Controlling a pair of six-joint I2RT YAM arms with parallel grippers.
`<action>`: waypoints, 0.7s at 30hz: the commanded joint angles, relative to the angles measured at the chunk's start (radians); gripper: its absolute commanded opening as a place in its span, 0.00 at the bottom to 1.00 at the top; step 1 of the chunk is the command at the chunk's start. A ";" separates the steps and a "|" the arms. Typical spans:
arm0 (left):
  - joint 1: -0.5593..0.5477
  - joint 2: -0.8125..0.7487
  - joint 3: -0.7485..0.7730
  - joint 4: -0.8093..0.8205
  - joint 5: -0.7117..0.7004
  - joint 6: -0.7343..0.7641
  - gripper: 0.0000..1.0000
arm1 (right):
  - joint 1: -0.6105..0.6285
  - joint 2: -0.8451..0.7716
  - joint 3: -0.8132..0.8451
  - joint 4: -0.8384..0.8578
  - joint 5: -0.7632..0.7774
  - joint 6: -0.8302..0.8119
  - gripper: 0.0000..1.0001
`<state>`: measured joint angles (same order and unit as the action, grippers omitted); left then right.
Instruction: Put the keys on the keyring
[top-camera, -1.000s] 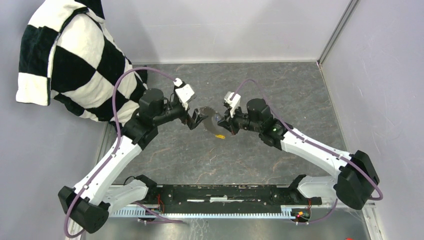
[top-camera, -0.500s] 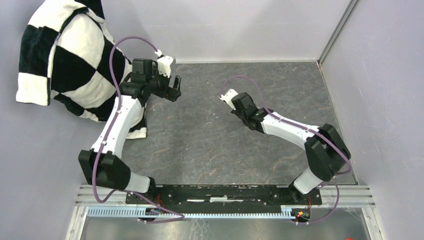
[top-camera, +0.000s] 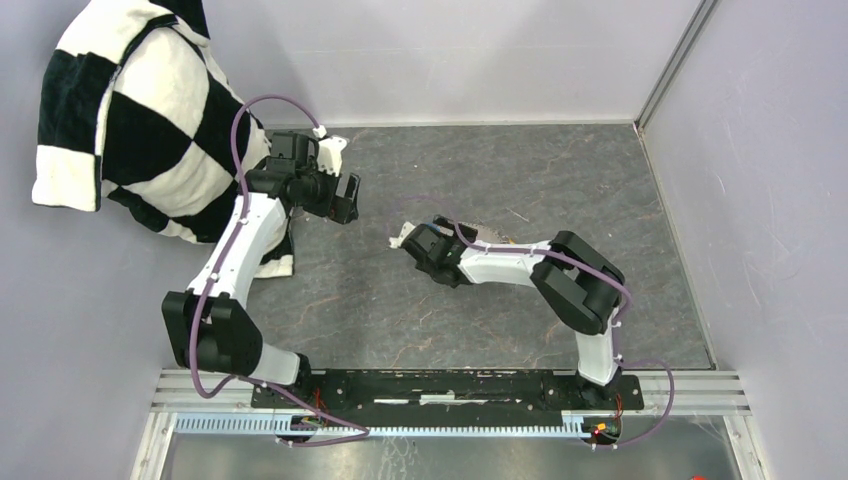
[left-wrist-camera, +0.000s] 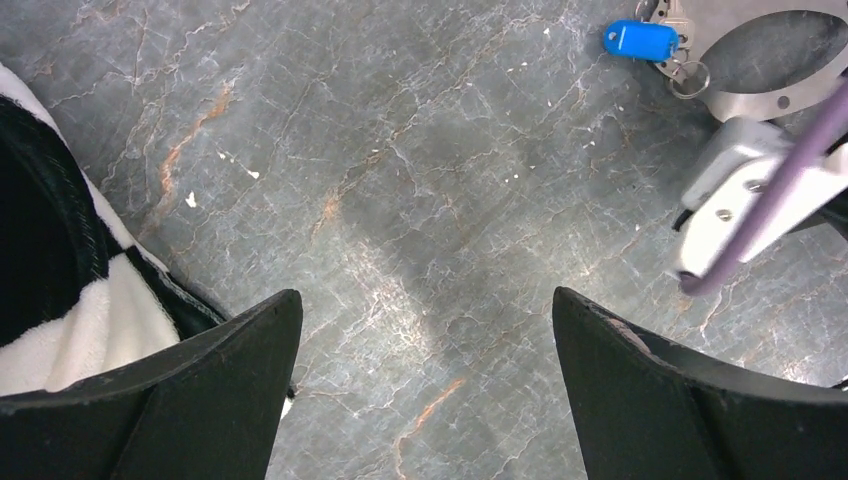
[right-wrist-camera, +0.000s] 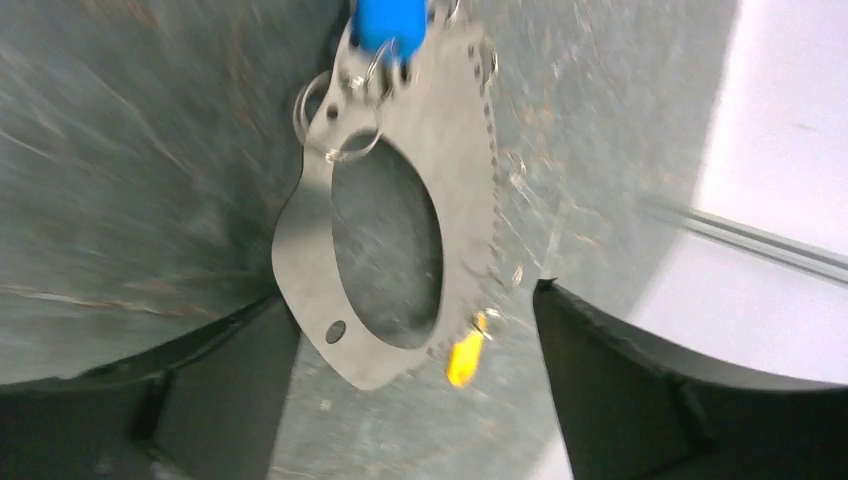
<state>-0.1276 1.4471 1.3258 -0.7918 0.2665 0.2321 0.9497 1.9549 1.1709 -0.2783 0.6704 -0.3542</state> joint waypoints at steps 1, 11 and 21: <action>0.002 -0.056 -0.024 0.060 -0.001 -0.019 1.00 | -0.001 -0.045 0.070 0.004 -0.138 0.108 0.98; 0.045 -0.209 -0.410 0.527 0.060 -0.068 1.00 | -0.342 -0.615 -0.388 0.375 -0.667 0.353 0.98; 0.107 -0.217 -0.859 1.160 0.095 -0.113 1.00 | -0.682 -0.884 -0.905 0.835 -0.077 0.290 0.98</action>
<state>-0.0330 1.2373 0.5354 0.0010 0.3279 0.1722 0.3199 1.1271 0.4274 0.2691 0.3386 0.0284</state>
